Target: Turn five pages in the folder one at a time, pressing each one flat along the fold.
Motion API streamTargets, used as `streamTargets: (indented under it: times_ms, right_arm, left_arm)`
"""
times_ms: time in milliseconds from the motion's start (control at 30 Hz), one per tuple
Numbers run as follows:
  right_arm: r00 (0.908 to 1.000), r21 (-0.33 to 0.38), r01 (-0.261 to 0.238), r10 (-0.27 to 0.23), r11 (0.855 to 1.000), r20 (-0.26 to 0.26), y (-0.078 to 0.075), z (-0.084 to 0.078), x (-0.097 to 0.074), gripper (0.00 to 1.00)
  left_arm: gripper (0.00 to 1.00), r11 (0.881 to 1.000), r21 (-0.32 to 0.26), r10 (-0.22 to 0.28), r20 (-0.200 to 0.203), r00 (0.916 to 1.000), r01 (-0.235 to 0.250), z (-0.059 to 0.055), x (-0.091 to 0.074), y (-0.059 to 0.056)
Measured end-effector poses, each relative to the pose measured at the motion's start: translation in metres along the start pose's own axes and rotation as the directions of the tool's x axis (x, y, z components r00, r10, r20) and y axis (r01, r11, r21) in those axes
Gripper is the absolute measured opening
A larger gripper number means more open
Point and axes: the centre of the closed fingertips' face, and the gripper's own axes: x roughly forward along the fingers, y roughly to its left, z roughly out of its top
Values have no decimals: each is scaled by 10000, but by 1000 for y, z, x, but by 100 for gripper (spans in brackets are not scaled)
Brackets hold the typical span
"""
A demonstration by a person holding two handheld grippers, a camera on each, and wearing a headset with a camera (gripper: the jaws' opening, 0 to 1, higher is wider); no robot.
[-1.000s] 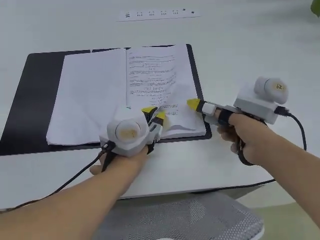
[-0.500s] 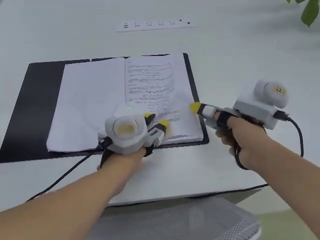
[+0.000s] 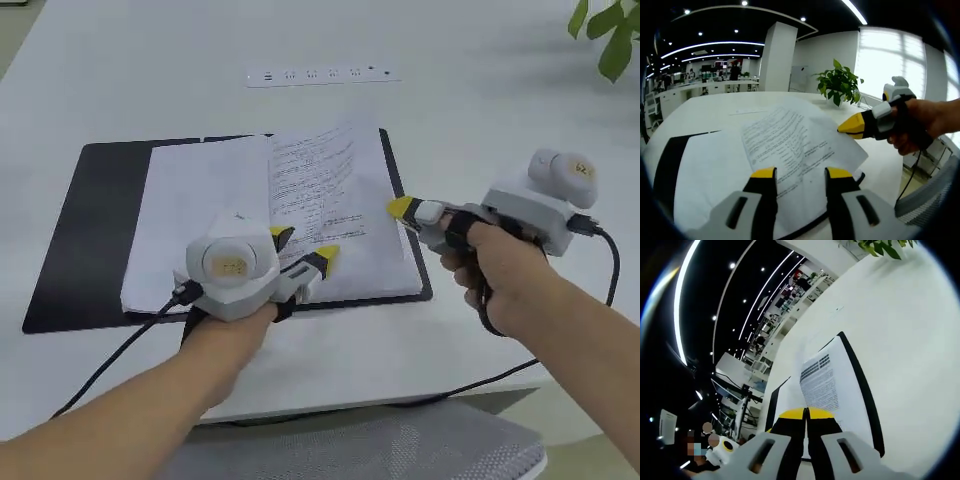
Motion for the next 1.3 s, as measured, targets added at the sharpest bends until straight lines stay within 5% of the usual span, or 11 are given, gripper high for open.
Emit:
streamTargets:
  times_ms: [300,767,933,1167,1233,1300]
  right_arm:
    - [9985,-300,-538,535,9981,-98,52,-12,3,0]
    - [9979,-1893,-601,545,9801,-346,108,-41,20,0]
    - [9986,-2880,-454,354,9566,-398,130,-46,29,0]
    - [9960,-4649,-6,-408,8854,-791,146,-64,43,0]
    - [9931,-5274,153,-741,8495,-905,149,-69,46,0]
    - [9916,-5582,228,-901,8294,-933,154,-74,52,0]
  left_arm:
    - [37,9994,-188,295,931,9952,-279,31,-42,37]
    - [41,9936,-496,1073,1355,9850,-1014,38,-99,92]
    - [40,9917,-461,1257,1421,9818,-1202,40,-115,105]
    - [40,9898,-405,1415,1598,9769,-1368,44,-131,121]
    - [39,9892,-413,1454,1631,9758,-1405,44,-134,125]
    - [39,9887,-416,1487,1692,9743,-1437,45,-138,128]
